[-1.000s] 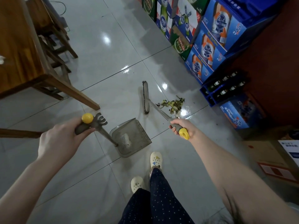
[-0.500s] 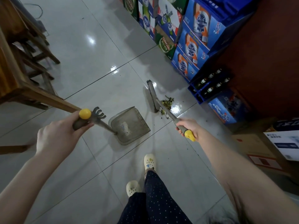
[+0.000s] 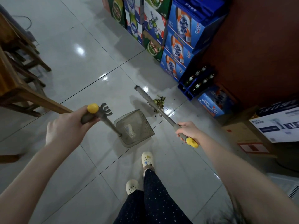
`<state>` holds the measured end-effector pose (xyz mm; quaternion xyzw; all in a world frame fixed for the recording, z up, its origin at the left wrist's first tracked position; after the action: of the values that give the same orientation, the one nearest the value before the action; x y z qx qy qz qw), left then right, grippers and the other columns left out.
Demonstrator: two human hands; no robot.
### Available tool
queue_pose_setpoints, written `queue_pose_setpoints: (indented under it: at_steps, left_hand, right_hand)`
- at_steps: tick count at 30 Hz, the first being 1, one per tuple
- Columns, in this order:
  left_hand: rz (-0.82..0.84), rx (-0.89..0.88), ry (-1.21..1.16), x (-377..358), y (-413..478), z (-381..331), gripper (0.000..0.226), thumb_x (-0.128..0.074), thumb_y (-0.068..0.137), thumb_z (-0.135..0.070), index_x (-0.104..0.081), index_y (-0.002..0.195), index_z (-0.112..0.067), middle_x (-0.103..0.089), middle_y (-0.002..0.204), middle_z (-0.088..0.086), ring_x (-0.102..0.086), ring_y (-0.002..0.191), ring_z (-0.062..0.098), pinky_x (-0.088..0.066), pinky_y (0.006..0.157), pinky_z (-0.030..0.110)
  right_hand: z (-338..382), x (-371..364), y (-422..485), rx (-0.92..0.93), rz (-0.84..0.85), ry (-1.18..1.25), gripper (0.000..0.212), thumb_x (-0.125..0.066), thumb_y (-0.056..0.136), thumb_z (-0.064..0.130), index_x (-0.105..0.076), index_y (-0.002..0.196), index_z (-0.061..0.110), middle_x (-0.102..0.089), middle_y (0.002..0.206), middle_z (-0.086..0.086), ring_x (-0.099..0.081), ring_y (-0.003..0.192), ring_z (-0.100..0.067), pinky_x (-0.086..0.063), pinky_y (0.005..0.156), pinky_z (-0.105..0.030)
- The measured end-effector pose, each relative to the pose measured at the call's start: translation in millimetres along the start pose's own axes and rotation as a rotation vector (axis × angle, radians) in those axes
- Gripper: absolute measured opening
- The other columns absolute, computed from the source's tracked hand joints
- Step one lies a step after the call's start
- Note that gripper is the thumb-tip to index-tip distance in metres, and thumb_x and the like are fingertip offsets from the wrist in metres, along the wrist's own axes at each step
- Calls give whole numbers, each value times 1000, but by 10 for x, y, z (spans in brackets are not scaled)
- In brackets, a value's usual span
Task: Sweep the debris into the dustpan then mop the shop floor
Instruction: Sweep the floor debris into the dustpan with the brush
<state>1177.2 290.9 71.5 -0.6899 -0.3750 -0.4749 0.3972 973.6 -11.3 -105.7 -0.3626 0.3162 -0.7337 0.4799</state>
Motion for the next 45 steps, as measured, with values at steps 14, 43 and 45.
queue_pose_setpoints:
  at_steps: [14, 43, 45]
  left_hand:
    - [-27, -59, 59, -119, -62, 107, 55, -39, 70, -69, -62, 95, -26, -48, 61, -1, -47, 61, 28, -35, 54, 32]
    - [23, -88, 103, -80, 1330, -304, 39, -56, 80, -56, -62, 104, -27, -61, 68, 9, -61, 72, 38, -37, 57, 34]
    - [16, -113, 120, -37, 1384, -332, 39, -56, 81, -54, -62, 105, -23, -64, 72, 12, -62, 73, 39, -35, 57, 34]
  right_hand:
    - [112, 300, 331, 26, -140, -232, 26, -58, 75, -5, -60, 100, -6, -57, 75, -17, -55, 47, -22, -43, 42, -22]
    - [823, 390, 1436, -62, -51, -370, 20, -55, 81, -3, -46, 71, 12, -53, 66, -6, -57, 47, -19, -38, 41, -19]
    - [826, 401, 1393, -60, -54, -362, 16, -56, 81, -2, -48, 74, 10, -54, 68, -7, -58, 46, -19, -40, 42, -21]
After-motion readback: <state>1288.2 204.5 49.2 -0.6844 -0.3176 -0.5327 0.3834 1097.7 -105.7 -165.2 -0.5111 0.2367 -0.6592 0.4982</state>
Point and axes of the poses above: each hand's wrist, its own y-axis towards the middle knuckle, its own x-axis out of the back of the hand, z = x × y, the point moved 6 cm from there along y, towards the middle knuckle
